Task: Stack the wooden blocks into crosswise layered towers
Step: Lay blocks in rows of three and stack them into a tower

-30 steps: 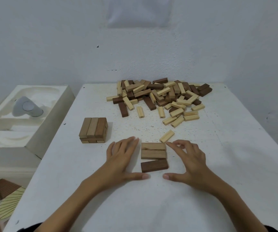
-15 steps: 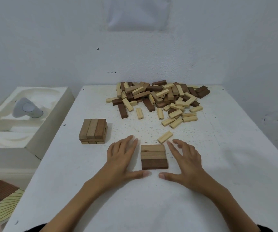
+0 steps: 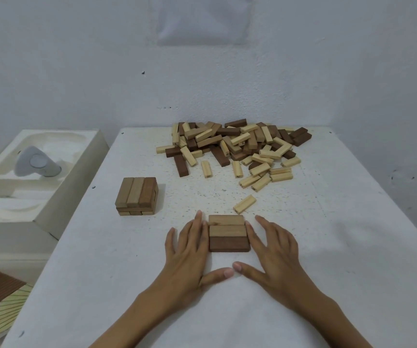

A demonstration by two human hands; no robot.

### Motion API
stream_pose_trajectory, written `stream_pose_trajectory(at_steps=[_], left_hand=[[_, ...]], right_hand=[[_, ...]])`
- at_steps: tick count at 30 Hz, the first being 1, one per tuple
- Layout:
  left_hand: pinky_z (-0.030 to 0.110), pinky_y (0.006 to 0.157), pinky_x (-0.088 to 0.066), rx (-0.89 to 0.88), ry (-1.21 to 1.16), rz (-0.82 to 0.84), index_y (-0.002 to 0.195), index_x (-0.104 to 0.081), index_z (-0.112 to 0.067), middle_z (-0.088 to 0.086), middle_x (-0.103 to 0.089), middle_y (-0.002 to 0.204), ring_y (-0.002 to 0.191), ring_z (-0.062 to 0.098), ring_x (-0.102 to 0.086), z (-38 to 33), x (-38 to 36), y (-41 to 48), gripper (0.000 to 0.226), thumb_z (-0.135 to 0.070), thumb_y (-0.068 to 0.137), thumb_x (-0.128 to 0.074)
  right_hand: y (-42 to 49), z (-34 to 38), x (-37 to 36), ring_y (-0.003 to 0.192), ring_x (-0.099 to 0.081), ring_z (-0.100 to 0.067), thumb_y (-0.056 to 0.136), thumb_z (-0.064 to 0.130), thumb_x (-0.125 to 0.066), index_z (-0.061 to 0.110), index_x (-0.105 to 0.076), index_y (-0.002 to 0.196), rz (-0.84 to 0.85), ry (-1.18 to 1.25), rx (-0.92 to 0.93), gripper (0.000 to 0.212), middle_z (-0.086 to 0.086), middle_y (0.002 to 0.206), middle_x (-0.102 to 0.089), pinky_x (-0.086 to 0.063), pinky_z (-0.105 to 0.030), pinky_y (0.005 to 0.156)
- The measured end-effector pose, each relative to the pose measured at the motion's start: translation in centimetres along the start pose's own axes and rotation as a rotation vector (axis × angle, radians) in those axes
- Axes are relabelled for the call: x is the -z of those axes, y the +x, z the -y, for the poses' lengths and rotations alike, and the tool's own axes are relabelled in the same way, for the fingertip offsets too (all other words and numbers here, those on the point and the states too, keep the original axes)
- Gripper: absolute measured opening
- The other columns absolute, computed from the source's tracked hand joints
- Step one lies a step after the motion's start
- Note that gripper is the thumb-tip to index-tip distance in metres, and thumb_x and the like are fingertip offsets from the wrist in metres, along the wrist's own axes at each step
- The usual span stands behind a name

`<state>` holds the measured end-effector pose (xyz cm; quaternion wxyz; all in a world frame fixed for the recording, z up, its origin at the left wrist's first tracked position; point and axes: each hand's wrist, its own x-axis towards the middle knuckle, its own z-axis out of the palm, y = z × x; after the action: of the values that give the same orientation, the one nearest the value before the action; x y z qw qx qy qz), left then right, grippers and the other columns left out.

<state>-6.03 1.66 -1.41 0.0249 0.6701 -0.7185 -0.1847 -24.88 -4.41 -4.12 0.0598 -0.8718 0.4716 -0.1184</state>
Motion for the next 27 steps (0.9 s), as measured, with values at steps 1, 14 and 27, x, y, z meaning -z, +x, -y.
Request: stream_pose_trajectory(at_steps=[1,14,27], left_hand=[[0.040,0.109,0.024,0.006,-0.006,-0.003,0.132,0.039,-0.020,-0.003,0.049,0.139,0.131,0.006,0.037,0.2,0.1,0.1,0.120,-0.092,0.037,0.028],[0.031,0.111,-0.008,-0.147,-0.349,-0.228,0.128,-0.034,-0.050,-0.022,-0.021,0.143,0.133,-0.005,-0.006,3.9,1.3,3.1,0.084,-0.083,0.054,-0.056],[0.032,0.104,-0.025,-0.245,-0.323,-0.354,0.117,-0.056,-0.038,-0.023,-0.035,0.135,0.130,-0.003,-0.018,4.6,2.5,3.1,0.071,-0.071,0.056,-0.067]], right_hand=[[0.1,-0.2,0.2,0.118,-0.034,-0.021,0.088,0.073,-0.015,0.018,-0.045,0.136,0.015,0.039,0.012,0.079,-0.009,0.132,-0.050,-0.025,-0.034,0.099],[3.4,-2.7,2.6,0.110,-0.018,0.003,0.049,0.084,-0.043,0.048,-0.026,0.137,0.200,0.311,0.027,0.096,0.020,0.125,-0.024,-0.013,-0.020,0.093],[4.1,-1.9,3.2,0.115,-0.024,0.001,0.049,0.077,-0.054,0.047,-0.042,0.118,0.111,0.405,0.079,0.076,0.024,0.118,-0.031,-0.022,-0.025,0.095]])
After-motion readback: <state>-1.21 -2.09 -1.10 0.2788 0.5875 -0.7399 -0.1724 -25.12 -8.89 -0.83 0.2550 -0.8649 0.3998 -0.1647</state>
